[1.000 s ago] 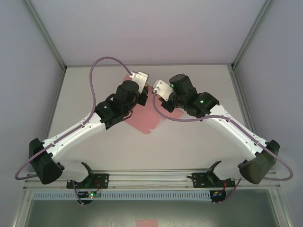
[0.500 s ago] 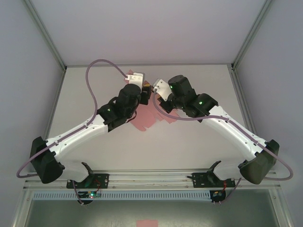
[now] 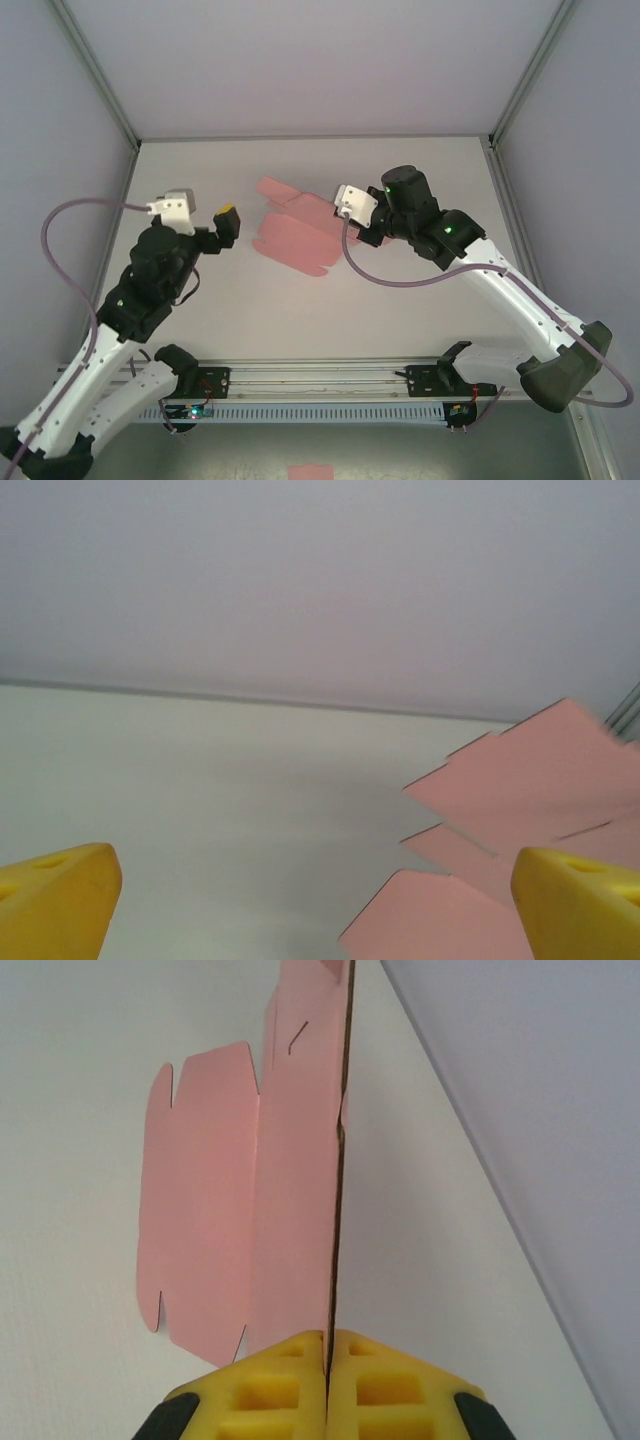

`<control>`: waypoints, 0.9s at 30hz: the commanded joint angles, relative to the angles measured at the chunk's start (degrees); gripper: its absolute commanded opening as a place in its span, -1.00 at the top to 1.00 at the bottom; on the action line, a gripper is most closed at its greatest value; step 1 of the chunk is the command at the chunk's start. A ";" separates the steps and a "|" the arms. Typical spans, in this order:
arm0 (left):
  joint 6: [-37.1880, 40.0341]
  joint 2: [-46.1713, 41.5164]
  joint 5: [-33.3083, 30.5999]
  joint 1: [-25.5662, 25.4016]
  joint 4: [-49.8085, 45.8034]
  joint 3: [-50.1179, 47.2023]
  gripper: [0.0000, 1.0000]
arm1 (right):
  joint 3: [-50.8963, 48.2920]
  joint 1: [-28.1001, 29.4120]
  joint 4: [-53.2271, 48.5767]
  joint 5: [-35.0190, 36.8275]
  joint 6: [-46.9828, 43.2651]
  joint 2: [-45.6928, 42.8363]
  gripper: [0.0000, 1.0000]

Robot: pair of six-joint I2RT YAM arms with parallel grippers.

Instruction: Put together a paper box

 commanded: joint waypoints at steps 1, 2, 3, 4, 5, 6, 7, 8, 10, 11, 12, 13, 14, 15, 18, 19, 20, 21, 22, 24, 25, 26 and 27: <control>5.25 -1.65 12.76 3.21 4.80 -6.87 -0.99 | 0.43 -0.33 0.00 -5.10 -3.21 -0.17 1.00; 7.52 -2.02 17.27 3.60 7.35 -8.80 -0.99 | 0.76 -0.54 -0.59 -6.31 -3.56 -0.11 1.00; 9.83 -2.06 21.50 3.97 9.77 -10.50 -1.00 | 1.13 -0.97 -1.81 -8.68 -4.62 -0.06 1.00; 10.57 -1.67 24.60 4.40 11.24 -11.18 -1.00 | 1.55 -1.61 -2.82 -10.95 -5.31 0.02 1.00; 11.88 -0.87 28.72 5.17 11.82 -11.03 -0.99 | 1.99 -2.12 -3.52 -12.66 -5.62 0.03 1.00; 12.47 0.28 31.77 5.79 12.23 -10.50 -1.00 | 2.57 -2.68 -4.36 -14.42 -5.90 0.18 1.00; 12.99 1.60 33.83 6.30 12.41 -9.65 -0.99 | 3.19 -3.17 -5.34 -15.85 -6.16 0.38 1.00; 14.51 3.34 36.08 6.74 11.78 -8.45 -0.99 | 3.78 -3.73 -5.92 -17.47 -6.11 0.54 1.00; 16.42 6.82 37.98 7.46 10.57 -6.09 -1.00 | 4.44 -4.85 -7.05 -20.74 -6.79 0.64 1.00; 18.15 8.65 39.57 8.22 9.75 -4.97 -0.98 | 4.82 -5.38 -7.51 -22.03 -7.04 0.69 1.00; 19.44 10.07 40.59 8.70 9.60 -4.44 -0.97 | 5.19 -5.95 -7.98 -23.17 -7.15 0.81 1.00; 20.80 11.25 42.00 9.38 9.33 -3.96 -0.97 | 5.68 -6.52 -8.54 -24.10 -7.37 0.89 1.00; 22.09 12.49 43.94 10.29 9.12 -3.51 -0.97 | 5.93 -6.88 -8.85 -24.78 -7.25 1.14 1.00; 22.79 13.45 45.44 11.09 9.11 -3.02 -0.96 | 6.22 -7.13 -9.20 -25.26 -7.28 1.25 1.00; 25.40 15.34 48.96 12.29 9.07 -1.86 -0.79 | 6.28 -7.47 -9.58 -26.12 -7.44 1.52 1.00; 25.32 15.75 49.21 12.44 9.61 -1.80 -0.71 | 6.34 -7.53 -9.28 -25.99 -7.03 1.60 1.00; 25.60 16.30 50.48 12.42 10.10 -1.57 -0.70 | 6.36 -7.63 -8.90 -26.02 -6.53 1.61 1.00; 25.79 16.75 51.82 12.38 10.14 -1.31 -0.69 | 6.32 -7.68 -8.50 -26.16 -6.37 1.61 1.00; 25.82 17.42 53.25 12.42 10.10 -0.90 -0.58 | 6.34 -7.75 -8.20 -26.37 -6.08 1.69 1.00; 25.65 18.27 54.18 12.42 9.81 -0.15 -0.38 | 6.60 -7.84 -8.11 -26.59 -5.86 1.94 1.00; 25.46 18.51 54.37 12.38 9.98 -0.05 -0.31 | 6.68 -7.89 -8.01 -26.46 -5.40 2.05 1.00; 25.25 18.60 54.59 12.42 10.12 -0.12 -0.23 | 6.80 -7.87 -8.01 -26.30 -5.17 2.21 1.00; 24.80 18.58 54.63 12.37 10.52 -0.25 -0.12 | 6.81 -7.91 -7.64 -26.15 -4.62 2.32 1.00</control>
